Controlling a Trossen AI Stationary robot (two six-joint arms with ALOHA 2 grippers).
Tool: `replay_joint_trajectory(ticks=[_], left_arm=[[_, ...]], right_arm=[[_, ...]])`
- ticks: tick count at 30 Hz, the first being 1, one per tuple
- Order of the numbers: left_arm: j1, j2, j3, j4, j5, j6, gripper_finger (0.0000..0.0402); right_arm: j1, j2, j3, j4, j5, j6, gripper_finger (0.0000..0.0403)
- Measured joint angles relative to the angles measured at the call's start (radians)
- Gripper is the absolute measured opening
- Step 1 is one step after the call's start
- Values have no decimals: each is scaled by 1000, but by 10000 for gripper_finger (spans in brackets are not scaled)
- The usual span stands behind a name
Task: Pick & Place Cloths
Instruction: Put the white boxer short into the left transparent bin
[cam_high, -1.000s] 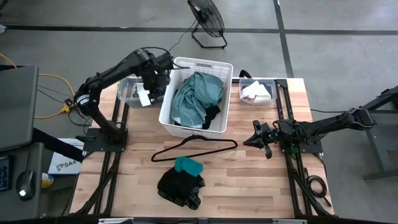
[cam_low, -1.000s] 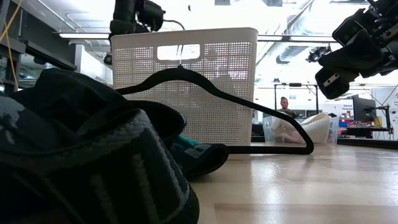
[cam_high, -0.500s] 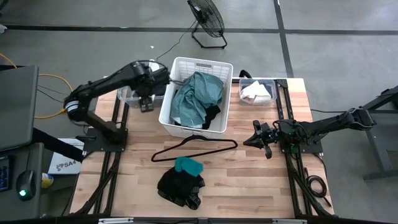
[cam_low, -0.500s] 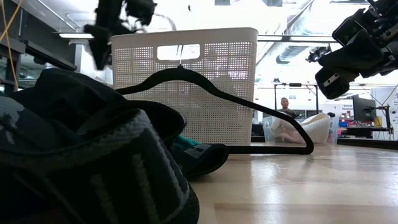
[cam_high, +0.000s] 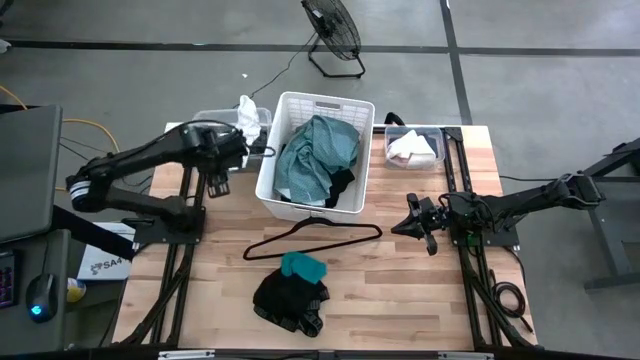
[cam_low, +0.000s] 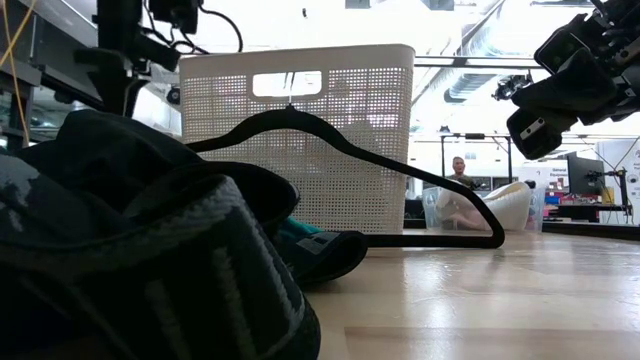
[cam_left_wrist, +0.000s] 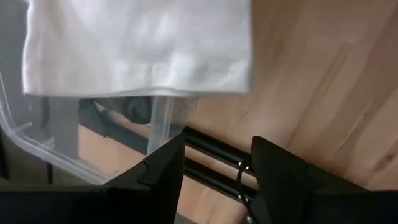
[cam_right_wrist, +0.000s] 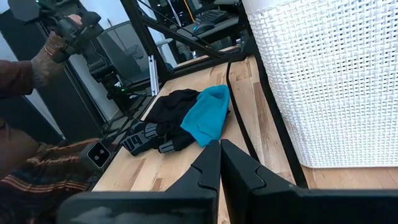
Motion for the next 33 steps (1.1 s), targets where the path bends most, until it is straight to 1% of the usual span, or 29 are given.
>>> replay_joint_trajectory(ticks=[4,12,17,21,26,33], left_arm=[[-79,-35,-41,40,-54,-17,180],[-289,-51,-102,128,-287,-36,180],[-354,-51,-176,151,-397,-27,180],[-363,-51,-227,153,-413,-33,180],[-361,-51,-262,200,-428,-47,180],[-361,-51,-272,264,-444,-29,180]], right_arm=[[0,0,0,0,0,0,3],[0,0,0,0,0,0,3],[0,0,0,0,-1,0,3],[0,0,0,0,-1,0,3],[0,0,0,0,-1,0,3],[0,0,0,0,-1,0,3]])
